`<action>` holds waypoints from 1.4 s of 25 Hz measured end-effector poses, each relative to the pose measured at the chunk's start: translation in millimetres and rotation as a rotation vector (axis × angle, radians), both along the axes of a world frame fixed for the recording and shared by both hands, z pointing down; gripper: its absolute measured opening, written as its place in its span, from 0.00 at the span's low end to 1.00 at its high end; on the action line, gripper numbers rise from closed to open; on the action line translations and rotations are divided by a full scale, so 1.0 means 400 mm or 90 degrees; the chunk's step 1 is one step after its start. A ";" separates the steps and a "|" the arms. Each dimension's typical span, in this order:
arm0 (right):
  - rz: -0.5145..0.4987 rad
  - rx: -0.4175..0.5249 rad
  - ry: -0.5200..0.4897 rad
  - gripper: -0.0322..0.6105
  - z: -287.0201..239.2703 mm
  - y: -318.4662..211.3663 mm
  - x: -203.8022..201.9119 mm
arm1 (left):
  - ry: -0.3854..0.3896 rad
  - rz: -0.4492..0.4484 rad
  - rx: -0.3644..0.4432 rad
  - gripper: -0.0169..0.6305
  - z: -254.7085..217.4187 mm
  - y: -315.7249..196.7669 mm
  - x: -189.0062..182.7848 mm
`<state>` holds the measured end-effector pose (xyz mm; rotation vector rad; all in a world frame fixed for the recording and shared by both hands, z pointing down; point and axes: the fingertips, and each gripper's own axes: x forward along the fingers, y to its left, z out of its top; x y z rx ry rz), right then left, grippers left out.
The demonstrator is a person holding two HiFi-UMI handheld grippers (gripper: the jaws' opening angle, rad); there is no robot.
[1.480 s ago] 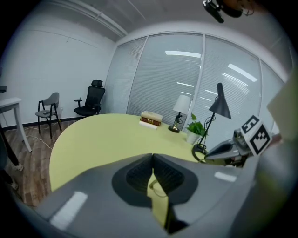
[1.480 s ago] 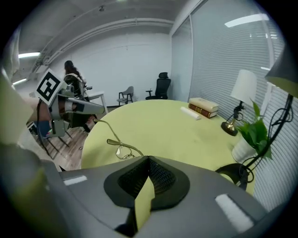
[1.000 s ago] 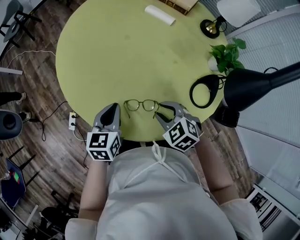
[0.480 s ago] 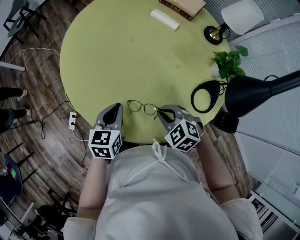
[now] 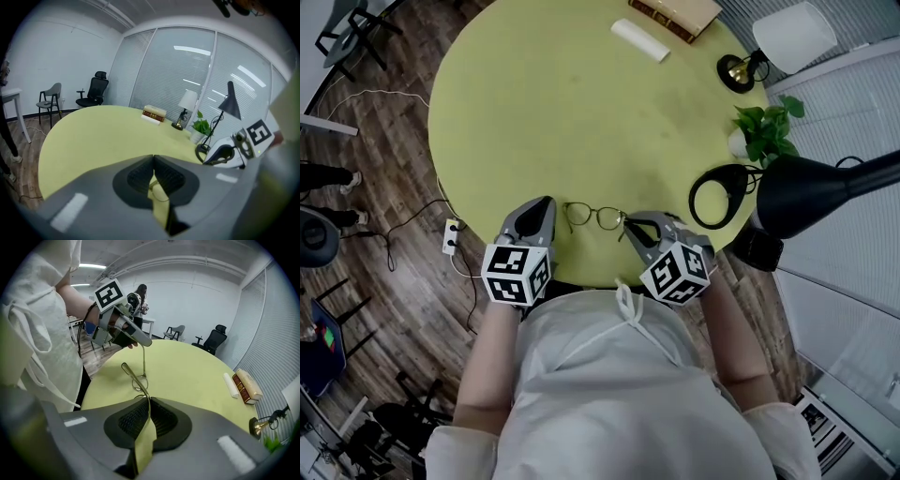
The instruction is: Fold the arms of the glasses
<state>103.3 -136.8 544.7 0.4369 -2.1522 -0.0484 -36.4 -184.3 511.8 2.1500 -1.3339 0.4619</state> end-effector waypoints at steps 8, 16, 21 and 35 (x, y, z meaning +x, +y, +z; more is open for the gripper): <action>0.026 -0.004 -0.016 0.07 -0.002 0.002 -0.005 | -0.025 0.039 -0.028 0.04 0.032 0.017 0.057; 0.034 -0.018 -0.030 0.07 0.005 0.005 -0.005 | -0.012 0.044 -0.057 0.04 0.075 0.012 0.100; 0.036 -0.022 -0.029 0.07 0.004 0.001 -0.002 | -0.012 0.059 -0.077 0.04 0.113 0.014 0.131; 0.051 -0.031 -0.027 0.07 0.008 -0.008 0.005 | -0.034 0.088 -0.121 0.04 0.198 0.020 0.170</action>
